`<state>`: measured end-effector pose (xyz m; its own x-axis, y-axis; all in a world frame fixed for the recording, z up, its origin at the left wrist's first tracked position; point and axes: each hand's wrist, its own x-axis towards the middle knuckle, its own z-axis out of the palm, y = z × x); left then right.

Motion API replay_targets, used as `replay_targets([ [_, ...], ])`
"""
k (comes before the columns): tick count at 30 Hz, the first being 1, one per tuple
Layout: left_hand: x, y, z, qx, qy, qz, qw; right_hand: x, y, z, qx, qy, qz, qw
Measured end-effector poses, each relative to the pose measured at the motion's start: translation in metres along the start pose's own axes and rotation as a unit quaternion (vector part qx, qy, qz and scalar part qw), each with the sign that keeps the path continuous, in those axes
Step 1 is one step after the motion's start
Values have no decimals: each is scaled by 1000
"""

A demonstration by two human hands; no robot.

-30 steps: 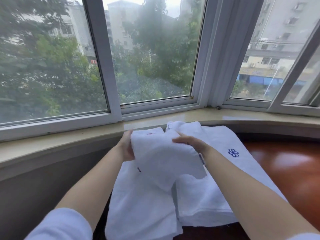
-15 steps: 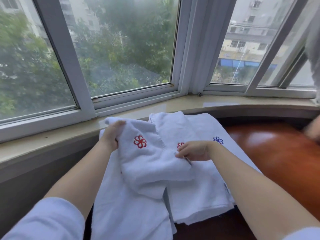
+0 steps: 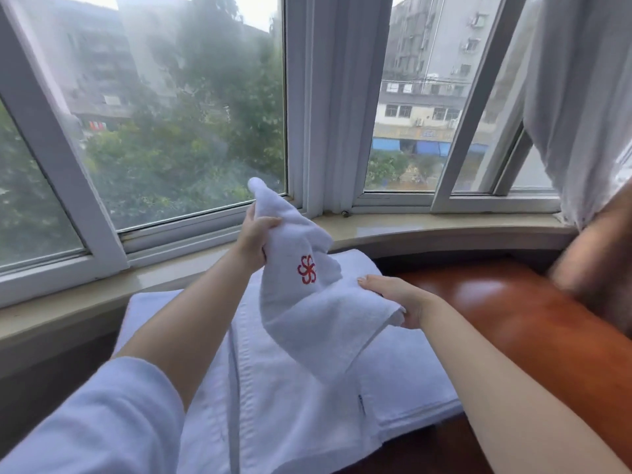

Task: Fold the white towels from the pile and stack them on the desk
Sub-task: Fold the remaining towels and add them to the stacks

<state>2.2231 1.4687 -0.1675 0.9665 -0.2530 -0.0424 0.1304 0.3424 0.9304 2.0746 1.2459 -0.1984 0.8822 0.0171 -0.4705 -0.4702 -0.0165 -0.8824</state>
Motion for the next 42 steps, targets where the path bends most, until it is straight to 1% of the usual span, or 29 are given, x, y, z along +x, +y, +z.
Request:
replay_targets([
  [3, 15, -21, 45, 11, -21, -4, 1000, -6, 9, -47, 22, 3, -4, 1000],
  [5, 28, -35, 71, 20, -17, -17, 1000, -4, 18, -76, 34, -3, 4, 999],
  [7, 42, -51, 91, 29, 6, -30, 999, 2, 33, -100, 25, -7, 14, 1000],
  [8, 48, -61, 98, 52, 21, -31, 998, 7, 41, -109, 19, -8, 22, 1000],
  [9, 53, -73, 102, 105, 40, -40, 993, 11, 51, -116, 9, -9, 34, 999],
  [10, 56, -88, 103, 173, 65, -68, 980, 16, 60, -122, -10, -10, 51, 999],
  [11, 55, -106, 102, 230, 88, -121, 962, 19, 70, -126, -36, -20, 70, 997],
  [12, 53, -124, 101, 265, 100, -174, 943, 23, 79, -129, -59, -41, 87, 994],
  [13, 49, -144, 101, 298, 106, -208, 925, 26, 87, -133, -73, -71, 99, 990],
  [14, 45, -157, 99, 351, 105, -216, 905, 27, 91, -135, -80, -102, 106, 986],
  [16, 44, -173, 99, 494, 93, -200, 841, 29, 96, -140, -83, -165, 113, 976],
  [17, 42, -173, 102, 549, 82, -191, 810, 29, 95, -142, -83, -190, 117, 971],
  [18, 40, -170, 106, 580, 72, -189, 789, 27, 92, -144, -79, -209, 118, 968],
  [20, 36, -161, 116, 595, 58, -196, 777, 21, 84, -149, -44, -238, 106, 964],
  [22, 27, -154, 124, 583, 69, -204, 783, 14, 80, -155, 4, -248, 101, 963],
  [23, 20, -153, 126, 569, 76, -223, 788, 11, 80, -157, 12, -248, 111, 962],
  [26, -11, -153, 127, 471, 114, -318, 815, 1, 89, -154, -11, -255, 142, 956],
  [27, -21, -155, 128, 462, 113, -334, 814, -2, 93, -152, 4, -256, 142, 956],
  [30, -42, -157, 132, 464, 90, -355, 806, -9, 97, -150, 101, -255, 134, 952],
  [31, -49, -157, 134, 476, 81, -350, 803, -10, 97, -151, 95, -259, 140, 951],
  [32, -54, -156, 134, 503, 69, -339, 792, -11, 98, -150, 55, -275, 157, 947],
  [34, -64, -154, 135, 579, 42, -311, 753, -16, 102, -144, -95, -326, 219, 915],
  [35, -67, -154, 136, 612, 29, -297, 732, -17, 105, -141, -148, -330, 244, 900],
  [36, -69, -155, 139, 648, 20, -283, 707, -15, 109, -140, -156, -309, 255, 903],
  [37, -70, -154, 141, 684, 18, -263, 680, -11, 111, -139, -130, -269, 250, 921],
  [38, -71, -153, 143, 709, 23, -236, 664, -8, 111, -137, -100, -223, 227, 943],
  [39, -68, -154, 143, 714, 30, -216, 665, -6, 109, -135, -79, -180, 204, 959],
  [42, -61, -155, 139, 675, 46, -204, 708, 7, 104, -126, -38, -89, 157, 983],
])
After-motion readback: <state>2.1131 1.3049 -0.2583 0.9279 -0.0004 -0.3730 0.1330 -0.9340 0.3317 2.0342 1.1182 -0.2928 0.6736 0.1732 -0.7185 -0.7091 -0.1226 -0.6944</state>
